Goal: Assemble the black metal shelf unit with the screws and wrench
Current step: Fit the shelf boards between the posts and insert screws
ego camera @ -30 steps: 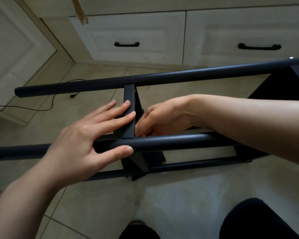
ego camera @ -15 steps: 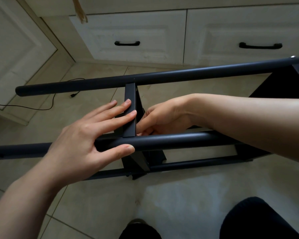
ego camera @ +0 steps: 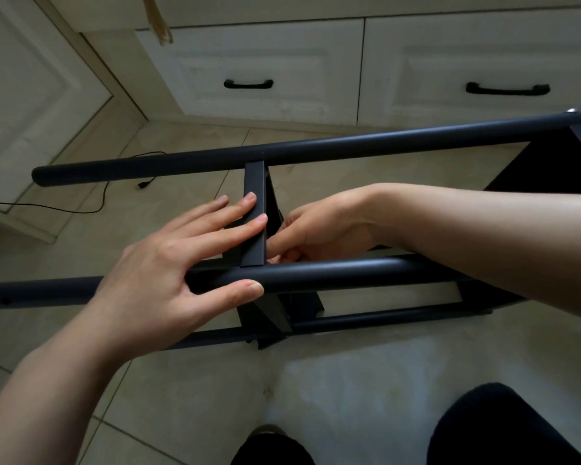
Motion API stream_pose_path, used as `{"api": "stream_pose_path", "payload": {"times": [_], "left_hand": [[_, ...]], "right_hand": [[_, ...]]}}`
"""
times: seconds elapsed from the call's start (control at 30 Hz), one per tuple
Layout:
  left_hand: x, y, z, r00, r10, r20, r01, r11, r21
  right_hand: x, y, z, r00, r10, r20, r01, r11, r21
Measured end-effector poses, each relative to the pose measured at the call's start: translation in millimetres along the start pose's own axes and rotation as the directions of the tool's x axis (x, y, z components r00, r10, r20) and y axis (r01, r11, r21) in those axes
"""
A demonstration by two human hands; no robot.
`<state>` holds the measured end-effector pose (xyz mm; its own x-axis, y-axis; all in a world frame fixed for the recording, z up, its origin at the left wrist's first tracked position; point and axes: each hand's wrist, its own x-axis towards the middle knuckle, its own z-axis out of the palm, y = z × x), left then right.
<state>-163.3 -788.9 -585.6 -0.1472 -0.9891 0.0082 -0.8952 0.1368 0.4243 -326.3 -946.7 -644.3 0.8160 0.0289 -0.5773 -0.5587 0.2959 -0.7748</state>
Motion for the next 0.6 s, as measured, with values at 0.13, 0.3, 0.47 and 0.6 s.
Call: {"api": "stream_pose_path", "payload": {"times": [0.13, 0.3, 0.47, 0.6], "left_hand": [[0.3, 0.1, -0.2, 1.000, 0.000, 0.004, 0.000, 1.000, 0.011], [0.0, 0.2, 0.2, 1.000, 0.002, -0.001, -0.002, 1.000, 0.019], [0.2, 0.3, -0.1, 1.000, 0.001, 0.006, -0.002, 1.000, 0.022], [0.1, 0.0, -0.1, 1.000, 0.005, 0.008, -0.006, 1.000, 0.027]], "right_hand": [[-4.8, -0.9, 0.2, 0.998, -0.051, 0.029, 0.050, 0.999, 0.012], [-0.8, 0.2, 2.8, 1.000, -0.029, -0.007, 0.029, 1.000, -0.008], [-2.7, -1.7, 1.1, 1.000, 0.021, 0.013, -0.021, 1.000, -0.005], [-2.3, -1.0, 1.1, 1.000, -0.004, 0.006, 0.004, 1.000, -0.006]]}}
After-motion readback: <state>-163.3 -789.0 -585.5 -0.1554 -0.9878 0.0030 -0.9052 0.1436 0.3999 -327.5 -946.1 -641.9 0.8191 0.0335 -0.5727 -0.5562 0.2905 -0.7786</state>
